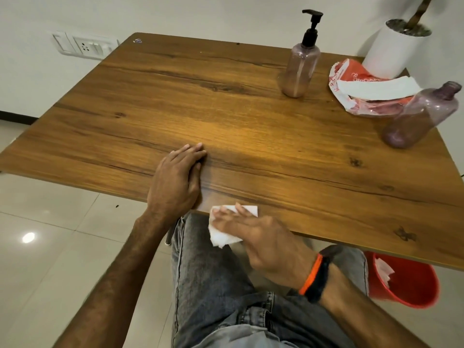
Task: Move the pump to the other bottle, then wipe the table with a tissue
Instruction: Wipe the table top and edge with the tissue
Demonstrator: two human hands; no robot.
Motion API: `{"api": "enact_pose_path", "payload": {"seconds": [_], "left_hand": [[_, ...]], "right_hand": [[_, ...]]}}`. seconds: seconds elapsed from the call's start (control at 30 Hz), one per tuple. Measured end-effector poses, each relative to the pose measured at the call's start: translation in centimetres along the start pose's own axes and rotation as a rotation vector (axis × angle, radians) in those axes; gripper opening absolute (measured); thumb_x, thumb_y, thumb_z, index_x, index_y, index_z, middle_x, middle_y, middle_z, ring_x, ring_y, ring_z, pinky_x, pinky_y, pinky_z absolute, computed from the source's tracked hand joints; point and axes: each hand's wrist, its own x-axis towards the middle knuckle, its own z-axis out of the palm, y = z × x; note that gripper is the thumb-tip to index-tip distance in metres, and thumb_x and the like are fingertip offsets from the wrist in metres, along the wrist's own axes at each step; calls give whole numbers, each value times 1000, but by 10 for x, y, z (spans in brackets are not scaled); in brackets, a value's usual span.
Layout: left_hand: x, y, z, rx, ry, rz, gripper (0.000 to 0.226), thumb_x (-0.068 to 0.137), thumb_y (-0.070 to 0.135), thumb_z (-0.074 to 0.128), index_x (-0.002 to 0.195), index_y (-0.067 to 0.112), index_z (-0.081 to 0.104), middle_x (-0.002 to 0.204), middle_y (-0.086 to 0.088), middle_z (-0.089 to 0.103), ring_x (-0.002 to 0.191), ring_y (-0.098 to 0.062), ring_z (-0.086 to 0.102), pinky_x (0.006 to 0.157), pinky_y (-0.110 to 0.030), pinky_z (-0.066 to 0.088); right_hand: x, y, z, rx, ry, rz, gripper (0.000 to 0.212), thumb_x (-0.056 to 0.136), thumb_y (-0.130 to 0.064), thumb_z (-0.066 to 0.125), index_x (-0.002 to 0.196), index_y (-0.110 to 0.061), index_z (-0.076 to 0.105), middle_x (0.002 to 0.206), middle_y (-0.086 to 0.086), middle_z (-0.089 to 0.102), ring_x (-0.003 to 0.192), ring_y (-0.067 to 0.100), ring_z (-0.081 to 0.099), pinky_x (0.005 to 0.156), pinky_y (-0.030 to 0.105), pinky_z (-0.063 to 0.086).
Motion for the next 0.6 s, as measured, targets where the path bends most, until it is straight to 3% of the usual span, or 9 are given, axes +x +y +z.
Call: {"api": "enact_pose_path", "payload": {"seconds": [0.03,0.1,0.13,0.17,0.23,0.33,0.4,0.5,0.6], "left_hand": [[0,0,0,-1,-2,1,38,98,17,45,135,18,55,147,4,48,141,-15,36,117,-44,27],[0,0,0,0,-5,2,38,99,18,44,135,18,54,147,4,47,141,-15,36,118,-44,26],[0,0,0,2,-7,1,38,99,18,44,135,18,54,148,4,47,141,-15,36,118,-43,26],[0,0,-1,3,-7,0,38,99,18,44,136,18,54,148,4,46,142,-15,35,118,-42,25],[-1,0,-1,4,-12,-3,38,99,19,44,136,18,53,148,4,46,142,-14,34,119,-41,24],[-1,1,-2,0,-14,-5,38,99,20,43,136,19,53,149,4,45,142,-14,34,119,-39,22],[-1,0,-2,-5,-17,-1,38,99,20,43,136,18,54,148,5,46,142,-14,34,119,-39,23],[-3,-3,-2,-10,-14,13,37,99,18,43,134,17,55,148,4,47,141,-15,36,118,-42,26],[-3,-4,-3,-17,-15,19,37,99,18,44,134,17,55,147,3,48,141,-16,37,117,-45,27]], "right_hand": [[-4,-3,-5,116,37,1,59,86,11,38,136,-15,53,144,1,50,136,11,44,115,33,33],[-7,-3,-21,345,186,44,55,85,3,40,119,-32,66,118,-7,70,104,11,67,86,35,54],[-7,0,-29,403,289,66,54,86,0,42,112,-42,66,106,-12,73,86,10,69,70,33,55],[-5,3,-36,385,379,73,54,88,0,45,110,-46,64,102,-16,72,79,6,67,62,26,52],[2,9,-42,185,506,103,54,86,8,49,123,-30,62,116,-12,69,100,0,66,80,14,51],[11,9,-35,-30,463,181,56,83,17,45,132,-9,56,136,6,58,128,13,53,109,26,40],[14,4,-19,-126,295,200,54,88,12,44,138,-8,49,146,9,47,137,18,42,117,35,31],[10,-5,13,-215,148,156,62,89,10,37,148,-10,32,158,7,26,148,17,20,122,35,14],[3,-14,27,-161,158,77,60,87,15,42,143,-6,41,152,10,36,144,18,29,120,38,23]]}}
